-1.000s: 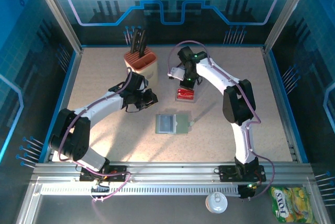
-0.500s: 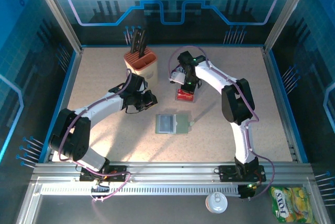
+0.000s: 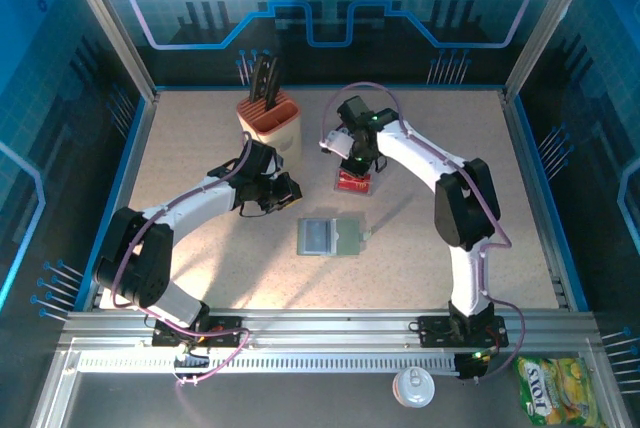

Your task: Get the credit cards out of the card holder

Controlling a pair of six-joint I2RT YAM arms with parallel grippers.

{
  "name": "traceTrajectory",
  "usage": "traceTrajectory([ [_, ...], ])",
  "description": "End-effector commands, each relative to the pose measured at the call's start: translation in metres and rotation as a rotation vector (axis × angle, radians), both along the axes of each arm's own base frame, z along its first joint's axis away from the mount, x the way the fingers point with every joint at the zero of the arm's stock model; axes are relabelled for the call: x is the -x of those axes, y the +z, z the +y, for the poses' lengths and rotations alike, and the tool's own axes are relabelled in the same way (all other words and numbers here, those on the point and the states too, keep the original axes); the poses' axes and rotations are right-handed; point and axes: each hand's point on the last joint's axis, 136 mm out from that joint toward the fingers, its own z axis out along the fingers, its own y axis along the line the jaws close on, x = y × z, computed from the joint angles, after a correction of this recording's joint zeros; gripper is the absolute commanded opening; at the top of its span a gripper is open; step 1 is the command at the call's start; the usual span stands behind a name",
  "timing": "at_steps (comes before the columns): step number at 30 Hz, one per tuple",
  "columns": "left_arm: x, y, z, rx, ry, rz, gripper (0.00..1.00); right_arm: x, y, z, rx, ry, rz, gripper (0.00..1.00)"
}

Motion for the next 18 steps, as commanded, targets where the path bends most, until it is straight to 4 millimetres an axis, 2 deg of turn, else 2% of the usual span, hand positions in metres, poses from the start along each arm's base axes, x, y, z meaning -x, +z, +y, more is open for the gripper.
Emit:
traceTrajectory([
  [1, 0.006, -0.006, -0.005, 0.021, -0.039, 0.015, 0.16, 0.021, 0.012, 0.023, -0.124, -0.128, 0.031, 0.14],
  [6, 0.016, -0.017, -0.005, 0.010, -0.054, 0.048, 0.16, 0.057, 0.007, 0.045, -0.260, -0.302, 0.119, 0.15],
  [11, 0.033, -0.034, -0.002, -0.005, -0.065, 0.097, 0.16, 0.093, -0.001, 0.063, -0.431, -0.504, 0.297, 0.17],
  [15, 0.047, -0.046, -0.003, -0.018, -0.082, 0.136, 0.15, 0.112, -0.004, 0.068, -0.544, -0.623, 0.412, 0.19],
  [18, 0.055, -0.052, -0.006, -0.015, -0.098, 0.156, 0.14, 0.124, -0.011, 0.068, -0.560, -0.688, 0.473, 0.20],
])
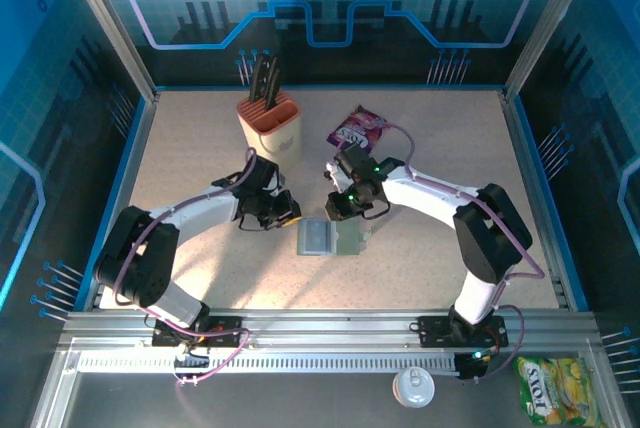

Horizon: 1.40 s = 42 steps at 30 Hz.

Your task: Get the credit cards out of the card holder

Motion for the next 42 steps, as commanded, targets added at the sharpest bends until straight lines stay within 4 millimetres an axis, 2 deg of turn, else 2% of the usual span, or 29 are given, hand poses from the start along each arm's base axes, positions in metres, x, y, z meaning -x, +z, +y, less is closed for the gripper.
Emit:
traceTrajectory([
  [1, 0.016, -0.012, -0.006, 0.007, -0.046, 0.043, 0.14, 0.008, 0.016, 0.021, -0.143, -0.104, 0.076, 0.20],
  [10, 0.037, -0.036, -0.014, -0.044, -0.069, 0.131, 0.11, 0.020, -0.004, 0.022, -0.151, -0.152, 0.171, 0.21],
  [20, 0.036, -0.025, -0.005, -0.085, -0.048, 0.085, 0.10, 0.023, -0.014, 0.032, -0.179, -0.135, 0.215, 0.31],
  [28, 0.039, -0.029, 0.000, -0.108, -0.034, 0.100, 0.10, 0.025, -0.013, 0.034, -0.185, -0.124, 0.224, 0.35],
  [33, 0.042, -0.037, -0.001, -0.114, -0.041, 0.128, 0.10, 0.027, -0.016, 0.035, -0.177, -0.121, 0.239, 0.36],
  [42, 0.045, -0.038, 0.002, -0.130, -0.045, 0.139, 0.10, 0.030, -0.023, 0.038, -0.187, -0.122, 0.270, 0.41],
])
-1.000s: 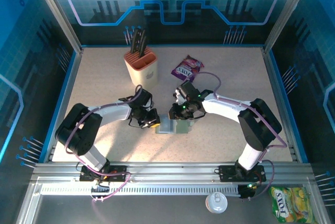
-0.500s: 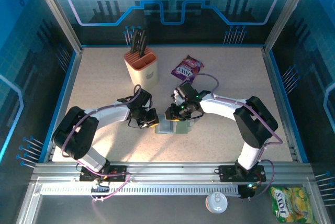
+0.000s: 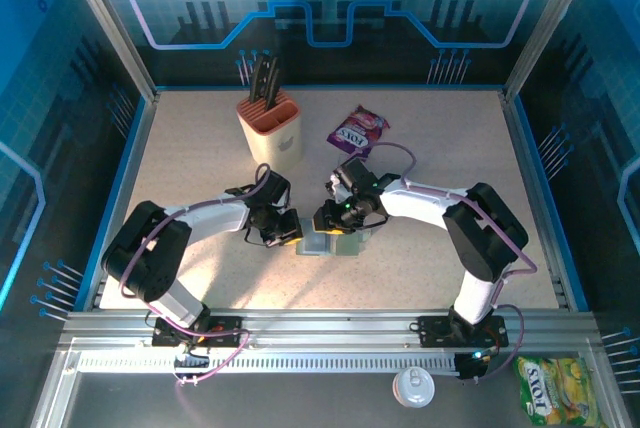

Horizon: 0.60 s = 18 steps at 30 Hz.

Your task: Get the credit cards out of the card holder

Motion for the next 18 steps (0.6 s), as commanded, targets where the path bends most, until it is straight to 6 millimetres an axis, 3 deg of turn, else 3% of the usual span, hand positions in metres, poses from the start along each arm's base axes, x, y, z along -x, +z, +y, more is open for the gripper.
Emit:
traceTrajectory([
  [1, 0.009, -0.006, 0.005, -0.034, -0.002, 0.033, 0.10, 0.007, -0.005, 0.009, -0.020, 0.018, 0.029, 0.41],
  [18, 0.018, -0.009, 0.011, -0.052, 0.003, 0.066, 0.10, 0.015, -0.015, 0.021, -0.064, 0.039, 0.085, 0.41],
])
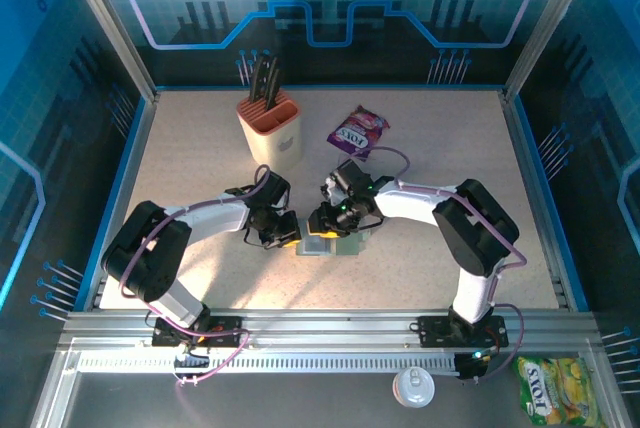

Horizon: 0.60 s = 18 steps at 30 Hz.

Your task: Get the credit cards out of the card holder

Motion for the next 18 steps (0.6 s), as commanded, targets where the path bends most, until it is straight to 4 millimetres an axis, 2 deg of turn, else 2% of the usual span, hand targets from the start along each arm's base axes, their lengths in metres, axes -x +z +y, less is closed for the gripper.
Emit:
traceTrajectory([
  [1, 0.013, -0.007, 0.007, -0.035, 0.001, 0.045, 0.10, 0.012, -0.006, 0.007, -0.012, 0.024, 0.039, 0.41],
  [18, 0.015, -0.007, 0.009, -0.038, 0.002, 0.048, 0.10, 0.016, -0.022, -0.017, 0.130, 0.003, 0.045, 0.41],
])
